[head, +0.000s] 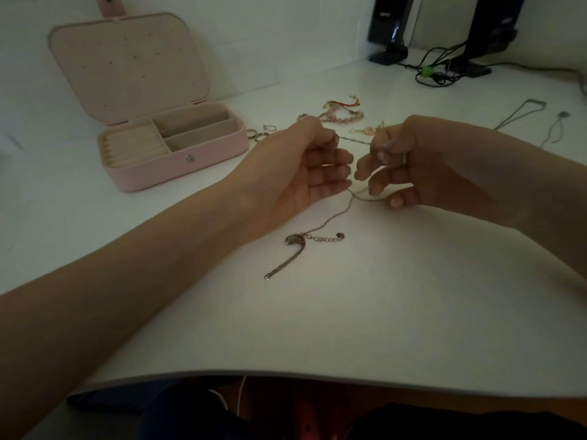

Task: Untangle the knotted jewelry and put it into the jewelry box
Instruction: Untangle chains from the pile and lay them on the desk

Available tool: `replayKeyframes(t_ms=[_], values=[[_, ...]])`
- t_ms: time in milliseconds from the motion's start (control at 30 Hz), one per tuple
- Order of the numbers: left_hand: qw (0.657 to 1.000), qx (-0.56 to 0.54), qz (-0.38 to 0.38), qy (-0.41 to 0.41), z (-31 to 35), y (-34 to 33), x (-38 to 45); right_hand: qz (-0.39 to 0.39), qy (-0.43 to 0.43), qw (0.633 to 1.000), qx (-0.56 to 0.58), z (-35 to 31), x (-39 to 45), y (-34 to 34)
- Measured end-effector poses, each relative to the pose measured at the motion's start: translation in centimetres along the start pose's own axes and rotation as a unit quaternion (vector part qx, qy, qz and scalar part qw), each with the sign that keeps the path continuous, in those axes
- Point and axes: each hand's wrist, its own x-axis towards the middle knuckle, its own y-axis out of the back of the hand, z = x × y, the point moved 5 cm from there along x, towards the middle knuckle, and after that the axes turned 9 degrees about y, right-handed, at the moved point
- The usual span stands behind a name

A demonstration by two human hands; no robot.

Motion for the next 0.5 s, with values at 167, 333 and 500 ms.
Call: replayKeyframes(t_ms=[167,333,500], values=[[1.0,0.006,-0.03,0.005,-0.06,-0.05,0.39,-0.025,0.005,1.0,0.0,0.12,-0.04,0.19],[0.999,-0.001,-0.041,0.005,-0.02,0.16,0.38,-0.032,0.008,0.999,0.01,0.1,-0.05,0.22],[0.999,-0.005,-0.035,0.003,0.08,0.26,0.41,-0.017,-0.002,1.0,0.006,-0.08,-0.19,-0.01]])
